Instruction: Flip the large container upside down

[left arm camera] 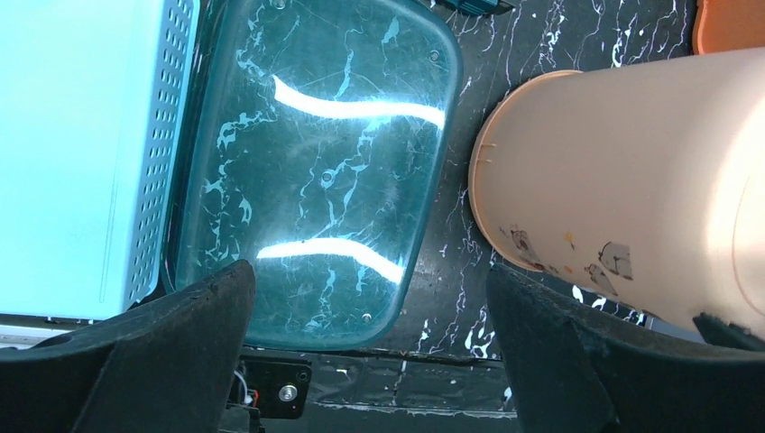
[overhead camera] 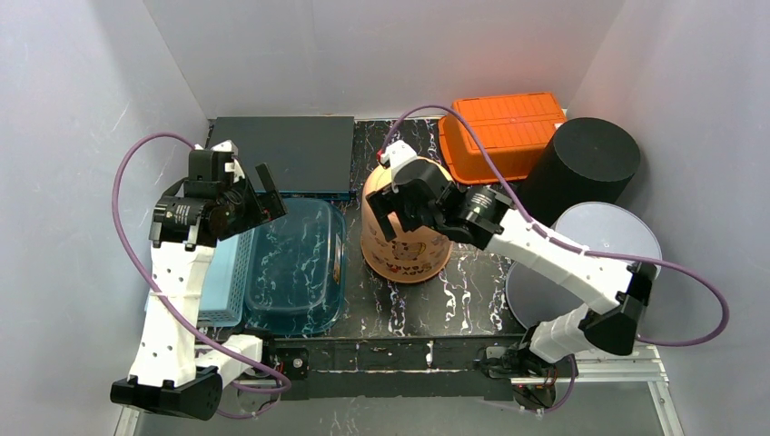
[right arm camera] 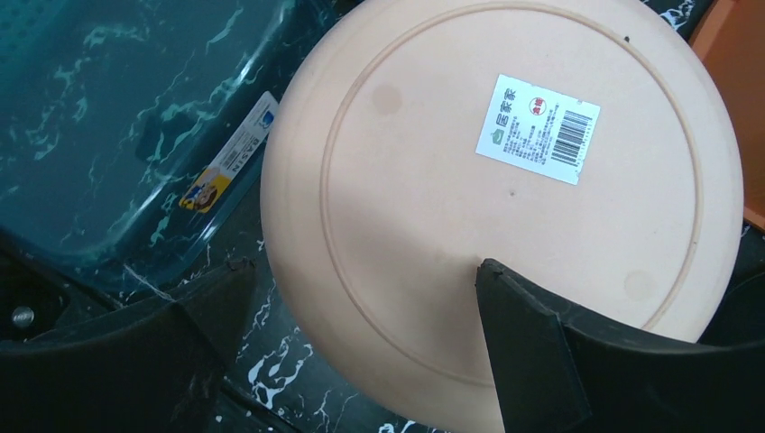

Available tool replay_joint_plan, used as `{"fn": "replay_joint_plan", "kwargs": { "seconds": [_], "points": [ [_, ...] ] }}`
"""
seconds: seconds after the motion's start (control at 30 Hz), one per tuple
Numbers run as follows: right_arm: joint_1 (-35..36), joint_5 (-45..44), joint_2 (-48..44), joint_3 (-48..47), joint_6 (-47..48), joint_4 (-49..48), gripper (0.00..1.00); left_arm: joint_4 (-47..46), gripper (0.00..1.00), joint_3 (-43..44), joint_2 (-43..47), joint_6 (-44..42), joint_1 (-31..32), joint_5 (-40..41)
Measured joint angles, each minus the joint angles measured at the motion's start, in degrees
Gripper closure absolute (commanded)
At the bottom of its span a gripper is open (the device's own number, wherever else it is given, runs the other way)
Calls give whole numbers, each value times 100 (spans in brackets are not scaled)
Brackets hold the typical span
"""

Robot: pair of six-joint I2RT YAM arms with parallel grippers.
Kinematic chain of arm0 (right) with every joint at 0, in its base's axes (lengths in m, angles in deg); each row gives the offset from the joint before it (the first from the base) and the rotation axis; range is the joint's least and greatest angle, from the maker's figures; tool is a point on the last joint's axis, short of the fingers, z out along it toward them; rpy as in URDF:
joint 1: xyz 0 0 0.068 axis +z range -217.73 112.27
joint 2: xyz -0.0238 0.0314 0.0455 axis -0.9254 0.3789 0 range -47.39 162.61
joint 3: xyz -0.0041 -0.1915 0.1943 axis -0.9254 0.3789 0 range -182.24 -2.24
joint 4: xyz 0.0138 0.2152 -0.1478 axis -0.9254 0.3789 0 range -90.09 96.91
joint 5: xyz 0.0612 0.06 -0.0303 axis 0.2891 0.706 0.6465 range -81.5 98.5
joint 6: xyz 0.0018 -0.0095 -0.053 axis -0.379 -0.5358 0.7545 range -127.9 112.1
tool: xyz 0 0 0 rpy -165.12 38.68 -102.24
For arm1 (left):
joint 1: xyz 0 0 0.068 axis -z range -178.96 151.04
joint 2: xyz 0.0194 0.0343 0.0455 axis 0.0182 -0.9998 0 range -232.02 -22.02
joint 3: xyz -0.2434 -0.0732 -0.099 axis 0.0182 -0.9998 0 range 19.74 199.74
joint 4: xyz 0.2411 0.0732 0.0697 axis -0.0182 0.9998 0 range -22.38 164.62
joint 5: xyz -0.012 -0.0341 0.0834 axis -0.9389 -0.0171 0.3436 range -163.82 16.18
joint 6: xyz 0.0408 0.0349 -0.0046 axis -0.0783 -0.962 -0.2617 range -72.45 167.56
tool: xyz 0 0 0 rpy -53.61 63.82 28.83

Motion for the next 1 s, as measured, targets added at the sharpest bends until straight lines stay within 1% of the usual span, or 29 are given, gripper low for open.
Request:
{"fn": "replay_joint_plan", "kwargs": {
  "seconds": [0.07,0.2,0.57,0.67,0.8,0.9,1.0],
  "points": [
    [85,13,-243,269,50,-133,1,-2,2,0,-37,0,0,-20],
    [111,33,-415,431,26,-208,1,-13,2,-2,-59,0,0,-103],
    [111,162,-232,-20,-7,282,1,-50,2,-79,-24,0,0,-249],
    [111,24,-229,-109,-24,358,1,-55,2,-79,-13,0,0,-247],
    [105,-468,-229,-328,-22,356,1,-81,2,-79,22,-4,0,-247],
    [-35,-848,-236,-555,-17,323,1,-94,2,-79,55,-26,0,-214],
    [-590,-846,-280,-664,-20,188,1,-90,2,-72,83,-35,0,-164]
  ]
}}
